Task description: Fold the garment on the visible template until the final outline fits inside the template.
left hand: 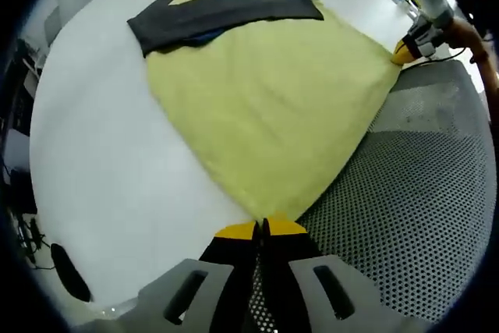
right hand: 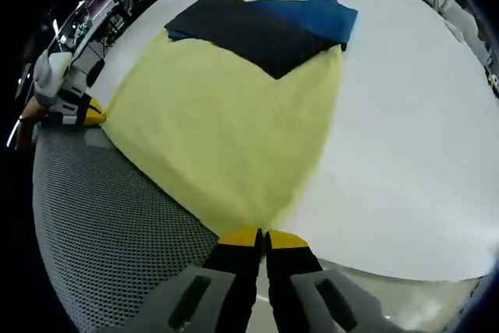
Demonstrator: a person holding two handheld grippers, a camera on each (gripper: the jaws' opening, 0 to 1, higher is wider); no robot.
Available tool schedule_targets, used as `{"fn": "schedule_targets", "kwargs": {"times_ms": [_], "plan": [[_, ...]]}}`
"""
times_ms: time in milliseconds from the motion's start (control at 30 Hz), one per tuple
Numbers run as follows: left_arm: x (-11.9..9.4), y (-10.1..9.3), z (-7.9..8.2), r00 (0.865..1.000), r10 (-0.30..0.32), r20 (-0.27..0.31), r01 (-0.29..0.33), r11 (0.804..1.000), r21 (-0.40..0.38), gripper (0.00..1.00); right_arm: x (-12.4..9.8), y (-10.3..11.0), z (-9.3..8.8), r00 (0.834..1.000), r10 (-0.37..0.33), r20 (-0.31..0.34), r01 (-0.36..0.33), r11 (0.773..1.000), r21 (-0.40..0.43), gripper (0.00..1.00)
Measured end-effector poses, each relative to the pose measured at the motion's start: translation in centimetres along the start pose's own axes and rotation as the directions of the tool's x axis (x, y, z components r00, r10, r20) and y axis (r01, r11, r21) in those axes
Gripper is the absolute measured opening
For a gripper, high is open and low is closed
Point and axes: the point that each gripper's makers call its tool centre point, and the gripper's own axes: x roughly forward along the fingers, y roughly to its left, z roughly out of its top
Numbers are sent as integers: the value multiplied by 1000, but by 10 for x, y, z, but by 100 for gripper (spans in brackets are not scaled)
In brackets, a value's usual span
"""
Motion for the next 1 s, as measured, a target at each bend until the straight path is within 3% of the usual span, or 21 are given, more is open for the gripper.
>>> {"fn": "schedule_targets", "kwargs": {"times_ms": [67,167,367,433,533,800,900,933,1000], "plan": [[-1,0,2,1000,-6,13,6,1000,-10,8,-1,0,2,1000,4,6,-4,1000,8,0],[-8,7,18,995,-32,99,43,993,-107,8,-12,-5,17,998,7,56,-8,1000,26,0],[-23,23,43,982,-38,187,67,986,-151,8,-26,-9,42,992,15,128,-23,997,67,0],[-30,36,59,974,-6,226,43,987,-157,8,-32,-10,51,989,16,144,-25,998,60,0],[-37,43,69,971,4,239,36,986,-161,8,-38,-11,63,985,13,173,-23,998,59,0],[-57,73,112,948,54,315,7,982,-187,8,-64,-26,117,956,-23,293,0,997,77,0],[-64,81,126,933,70,352,9,976,-217,8,-69,-28,129,946,-22,324,-3,997,75,0],[-70,84,135,922,78,378,0,980,-201,8,-70,-30,133,944,-32,328,10,998,70,0],[-73,89,141,919,86,384,-5,979,-205,8,-70,-35,140,941,-48,334,29,998,63,0]]}}
